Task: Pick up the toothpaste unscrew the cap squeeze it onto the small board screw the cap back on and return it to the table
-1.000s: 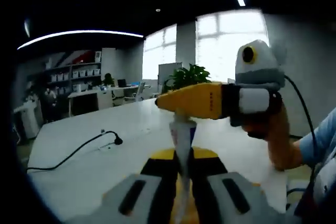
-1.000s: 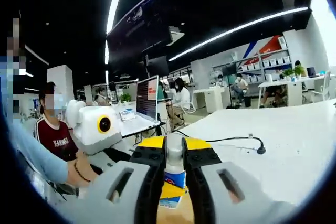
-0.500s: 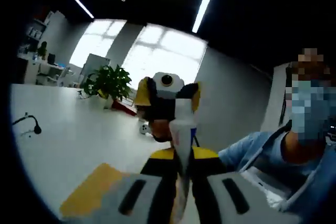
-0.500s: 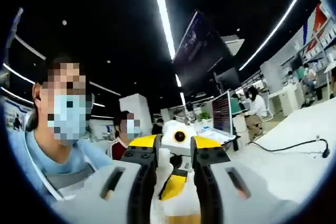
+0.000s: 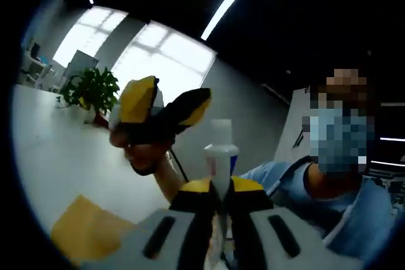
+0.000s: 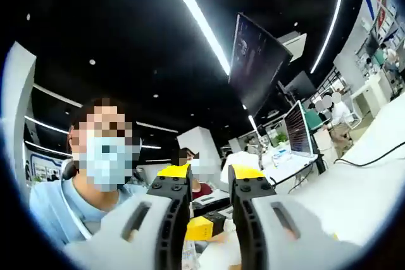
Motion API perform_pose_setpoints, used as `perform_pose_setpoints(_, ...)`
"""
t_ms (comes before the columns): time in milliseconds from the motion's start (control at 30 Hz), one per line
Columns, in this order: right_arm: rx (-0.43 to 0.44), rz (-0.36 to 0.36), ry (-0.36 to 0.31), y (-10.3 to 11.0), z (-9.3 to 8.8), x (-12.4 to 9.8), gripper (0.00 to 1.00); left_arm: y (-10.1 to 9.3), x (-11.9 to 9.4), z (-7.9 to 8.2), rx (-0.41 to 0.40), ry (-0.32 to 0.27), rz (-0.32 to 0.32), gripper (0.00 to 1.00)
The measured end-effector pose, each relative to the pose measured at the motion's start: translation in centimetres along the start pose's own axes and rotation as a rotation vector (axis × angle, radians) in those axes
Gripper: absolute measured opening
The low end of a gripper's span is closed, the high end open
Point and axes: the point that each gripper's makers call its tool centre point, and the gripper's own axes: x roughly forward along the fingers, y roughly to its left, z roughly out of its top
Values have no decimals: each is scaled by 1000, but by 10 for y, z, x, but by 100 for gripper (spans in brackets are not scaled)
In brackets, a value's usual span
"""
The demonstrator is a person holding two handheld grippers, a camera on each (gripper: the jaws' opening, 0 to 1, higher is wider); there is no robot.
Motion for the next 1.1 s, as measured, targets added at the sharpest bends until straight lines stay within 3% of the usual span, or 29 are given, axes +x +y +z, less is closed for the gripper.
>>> perform_pose_setpoints(33, 8, 41, -6, 5, 0, 1, 24, -2, 0, 1, -3, -4, -13, 8)
perform_pose_setpoints(133, 19, 63, 45, 8, -12, 4, 25, -5, 0, 2, -20, -12, -33, 8)
perform_pose_setpoints(200, 52, 113, 32, 15, -13, 6, 25, -6, 3, -2, -20, 0, -43, 8)
perform_pose_setpoints(267, 84, 151, 36, 26, -26, 10, 25, -4, 4, -4, -29, 0, -41, 8)
perform_pose_setpoints(467, 77, 198, 89, 36, -46, 14, 25, -2, 4, -4, -87, -16, -68, 8)
perform_pose_setpoints(533, 97, 219, 95, 41, -50, 17, 20, 0, 5, -7, -107, -11, -69, 8)
perform_pose_setpoints(600, 164, 222, 106, 46, -54, 18, 13, 4, 5, -9, -117, -10, -59, 8)
perform_pose_setpoints(667, 181, 155, 100, 37, -54, 20, 12, 7, 3, -4, -111, -28, -33, 7)
perform_pose_setpoints(733, 136, 95, 108, 31, -53, 20, 11, 17, -1, 2, -80, -41, 40, 7)
perform_pose_setpoints(767, 124, 56, 120, 27, -54, 19, 11, 25, -5, 4, -44, -29, 109, 7)
perform_pose_setpoints(867, 90, -114, 155, 7, -58, 15, 10, 42, -16, 7, 13, -15, 273, 7)
perform_pose_setpoints(933, -4, -190, 175, -1, -59, 13, 10, 56, -23, 9, 56, -11, 381, 7)
perform_pose_setpoints(1033, -85, -389, 257, -20, -67, 4, 9, 79, -38, 9, 135, 36, 567, 7)
perform_pose_setpoints(1100, -163, -459, 292, -25, -72, 5, 9, 88, -44, 9, 171, 52, 642, 7)
